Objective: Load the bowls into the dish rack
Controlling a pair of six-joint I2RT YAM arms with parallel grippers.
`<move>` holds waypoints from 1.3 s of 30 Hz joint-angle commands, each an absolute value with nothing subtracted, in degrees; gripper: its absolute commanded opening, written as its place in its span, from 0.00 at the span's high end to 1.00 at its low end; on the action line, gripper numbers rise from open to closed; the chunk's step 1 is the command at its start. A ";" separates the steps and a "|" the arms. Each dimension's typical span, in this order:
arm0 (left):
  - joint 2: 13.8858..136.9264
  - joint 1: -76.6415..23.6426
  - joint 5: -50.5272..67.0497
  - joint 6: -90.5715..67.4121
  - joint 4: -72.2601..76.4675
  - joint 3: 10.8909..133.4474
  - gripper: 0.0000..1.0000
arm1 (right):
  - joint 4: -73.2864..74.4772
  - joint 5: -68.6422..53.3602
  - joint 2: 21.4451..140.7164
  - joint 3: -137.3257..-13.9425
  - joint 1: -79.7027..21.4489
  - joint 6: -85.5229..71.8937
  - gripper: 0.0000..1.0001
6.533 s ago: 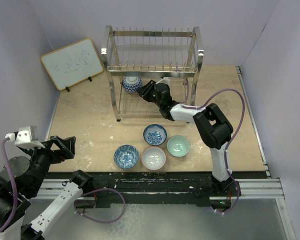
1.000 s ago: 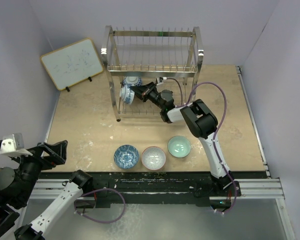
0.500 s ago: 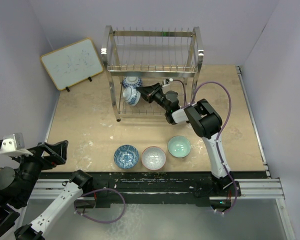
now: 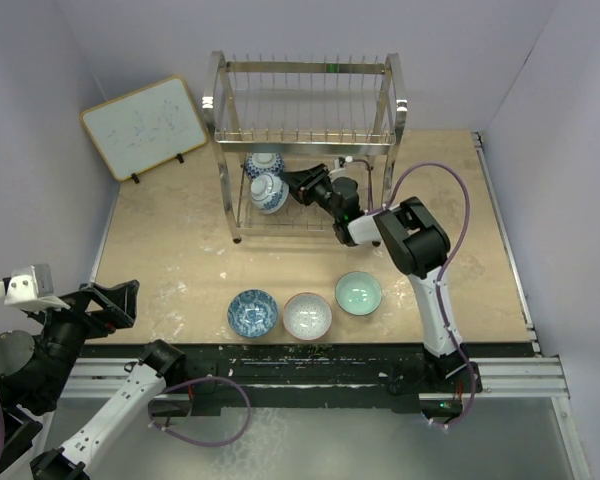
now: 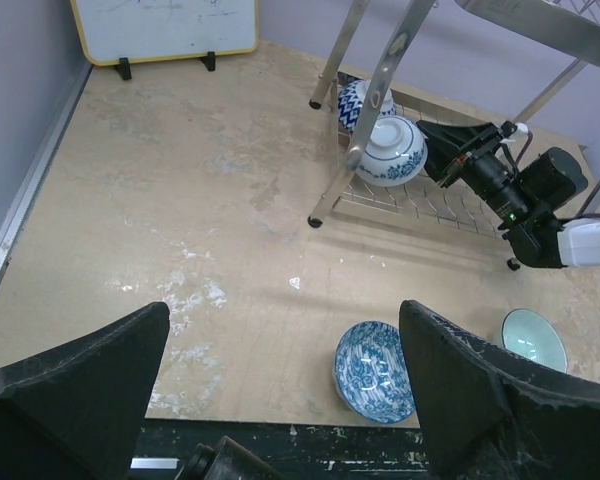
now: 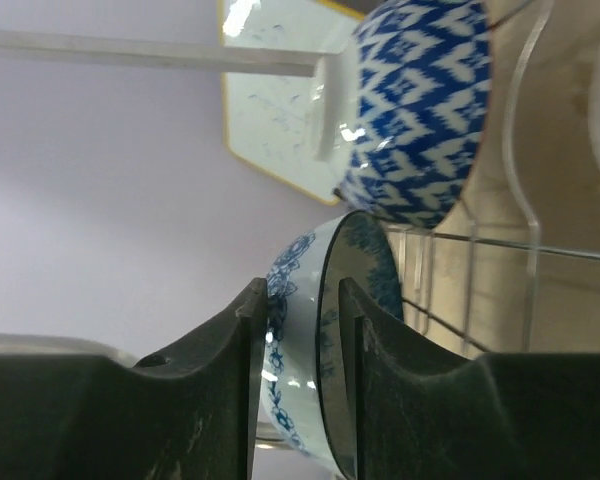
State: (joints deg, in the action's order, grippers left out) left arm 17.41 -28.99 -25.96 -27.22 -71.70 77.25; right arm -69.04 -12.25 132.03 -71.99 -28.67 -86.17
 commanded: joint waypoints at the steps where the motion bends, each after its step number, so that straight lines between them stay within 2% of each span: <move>1: 18.43 -28.83 -25.58 -26.26 -69.63 77.01 0.01 | -57.17 -7.01 128.26 -72.02 -28.13 -80.76 0.62; 9: 18.02 -28.83 -25.44 -26.45 -69.59 76.51 0.01 | -48.88 -3.16 125.84 -71.92 -28.13 -75.63 0.62; 19: 17.95 -28.83 -25.58 -26.45 -69.54 76.32 0.01 | -42.55 1.91 122.49 -72.01 -28.19 -69.73 0.48; 29: 17.93 -28.83 -25.33 -26.52 -69.02 75.53 0.01 | -41.05 4.94 114.99 -70.40 -29.77 -58.55 0.47; 34: 17.98 -28.83 -25.22 -26.54 -68.75 74.87 0.01 | -37.25 6.77 111.34 -70.14 -33.47 -51.95 0.47; 39: 18.17 -28.83 -25.07 -26.46 -68.29 74.29 0.01 | -33.43 13.56 107.30 -68.20 -38.30 -45.58 0.47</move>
